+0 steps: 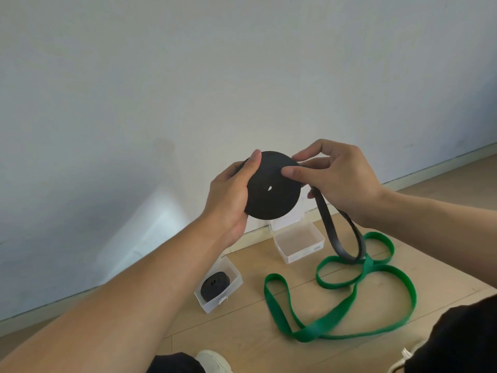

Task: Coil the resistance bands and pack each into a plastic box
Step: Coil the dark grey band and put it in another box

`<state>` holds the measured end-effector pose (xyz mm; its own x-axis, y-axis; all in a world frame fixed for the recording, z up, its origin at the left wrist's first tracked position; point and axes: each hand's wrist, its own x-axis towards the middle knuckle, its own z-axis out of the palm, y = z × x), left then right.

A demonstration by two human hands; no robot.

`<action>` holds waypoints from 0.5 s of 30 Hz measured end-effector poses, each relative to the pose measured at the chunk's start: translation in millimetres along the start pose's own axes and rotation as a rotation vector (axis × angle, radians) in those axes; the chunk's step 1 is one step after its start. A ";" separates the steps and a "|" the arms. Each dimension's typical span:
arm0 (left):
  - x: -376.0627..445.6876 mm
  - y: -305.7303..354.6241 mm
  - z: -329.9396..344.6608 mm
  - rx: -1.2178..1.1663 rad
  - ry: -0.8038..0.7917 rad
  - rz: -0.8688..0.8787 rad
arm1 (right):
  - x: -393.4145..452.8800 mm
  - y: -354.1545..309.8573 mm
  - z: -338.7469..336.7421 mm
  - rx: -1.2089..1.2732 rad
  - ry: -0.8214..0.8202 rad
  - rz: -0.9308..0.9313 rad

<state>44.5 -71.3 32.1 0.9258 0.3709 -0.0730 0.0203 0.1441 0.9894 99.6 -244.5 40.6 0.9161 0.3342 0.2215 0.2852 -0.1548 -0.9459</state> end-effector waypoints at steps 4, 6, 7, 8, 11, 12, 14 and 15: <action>5.8 -2.0 -13.5 0.400 -0.150 0.123 | -1.3 4.2 0.5 -0.105 -0.077 -0.034; 3.2 -7.8 -13.2 0.444 -0.235 0.118 | -3.0 6.5 3.0 -0.145 -0.119 -0.054; 2.2 -10.1 -11.5 0.441 -0.242 0.118 | -2.6 6.4 3.3 -0.140 -0.120 -0.051; 1.9 -11.7 -10.2 0.433 -0.231 0.125 | -1.4 5.8 2.5 -0.127 -0.116 -0.045; 4.5 -10.8 -8.1 0.404 -0.152 0.147 | 3.6 1.2 -3.3 -0.174 -0.165 -0.038; 5.7 -9.3 -8.4 0.382 -0.118 0.143 | 4.0 -1.0 -5.3 -0.220 -0.200 -0.035; 10.2 -7.5 -11.3 0.302 -0.041 0.133 | 3.3 -2.1 -8.2 -0.216 -0.232 -0.013; 11.7 -6.5 -12.2 0.252 -0.003 0.126 | 2.8 -1.0 -8.9 -0.173 -0.217 0.004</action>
<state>50.6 -56.7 23.3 0.9280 0.3689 0.0525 -0.0020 -0.1358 0.9907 104.4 -251.6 44.2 0.8408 0.5218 0.1442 0.3425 -0.3064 -0.8881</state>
